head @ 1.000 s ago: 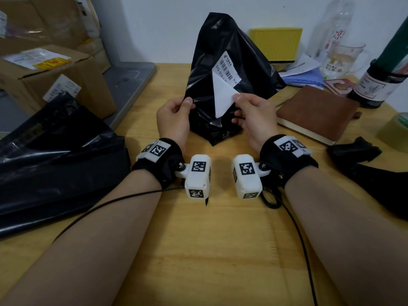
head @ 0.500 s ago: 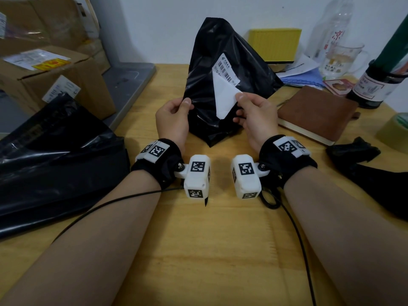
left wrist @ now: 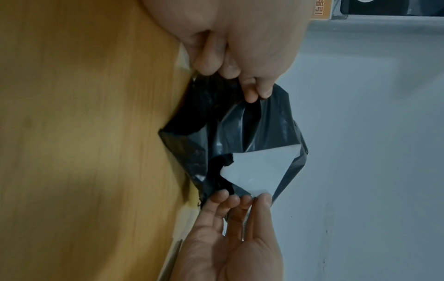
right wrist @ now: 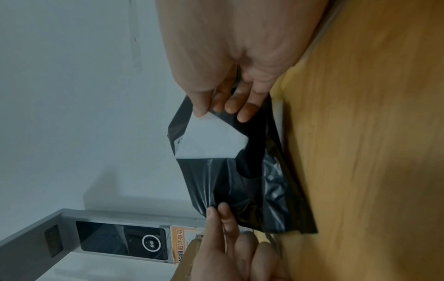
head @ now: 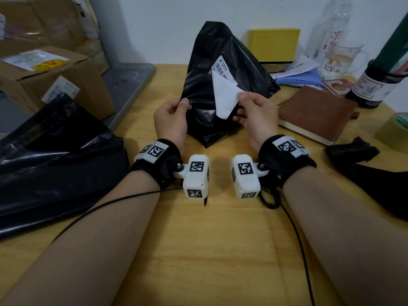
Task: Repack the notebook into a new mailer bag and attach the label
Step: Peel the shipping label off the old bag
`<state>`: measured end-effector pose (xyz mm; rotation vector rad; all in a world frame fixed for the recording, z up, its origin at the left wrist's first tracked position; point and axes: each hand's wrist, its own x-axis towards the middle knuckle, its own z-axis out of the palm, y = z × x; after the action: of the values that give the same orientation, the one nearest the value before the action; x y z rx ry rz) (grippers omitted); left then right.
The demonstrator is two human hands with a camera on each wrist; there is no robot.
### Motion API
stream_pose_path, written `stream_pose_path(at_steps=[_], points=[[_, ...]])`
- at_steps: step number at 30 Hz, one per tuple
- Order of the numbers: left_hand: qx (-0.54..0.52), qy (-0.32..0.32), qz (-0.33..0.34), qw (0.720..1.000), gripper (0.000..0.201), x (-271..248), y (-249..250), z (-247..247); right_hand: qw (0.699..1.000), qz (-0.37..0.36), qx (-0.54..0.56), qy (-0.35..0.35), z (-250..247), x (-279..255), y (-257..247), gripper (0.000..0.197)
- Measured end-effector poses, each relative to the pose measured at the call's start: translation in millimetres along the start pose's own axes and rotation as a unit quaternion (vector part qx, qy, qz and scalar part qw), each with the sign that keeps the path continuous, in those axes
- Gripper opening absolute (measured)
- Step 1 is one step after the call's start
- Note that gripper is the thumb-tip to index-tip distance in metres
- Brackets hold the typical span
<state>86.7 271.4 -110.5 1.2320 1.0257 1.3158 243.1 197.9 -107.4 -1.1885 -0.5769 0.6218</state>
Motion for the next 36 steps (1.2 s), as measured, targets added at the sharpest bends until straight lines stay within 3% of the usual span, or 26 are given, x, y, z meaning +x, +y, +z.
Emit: stream_pose_path(at_steps=[36], points=[[-0.005,0.028,-0.020,0.999,0.014,1.0,0.5,-1.8,0.996,-0.029,0.005,0.089,-1.3,2.4,-2.9,0.014]])
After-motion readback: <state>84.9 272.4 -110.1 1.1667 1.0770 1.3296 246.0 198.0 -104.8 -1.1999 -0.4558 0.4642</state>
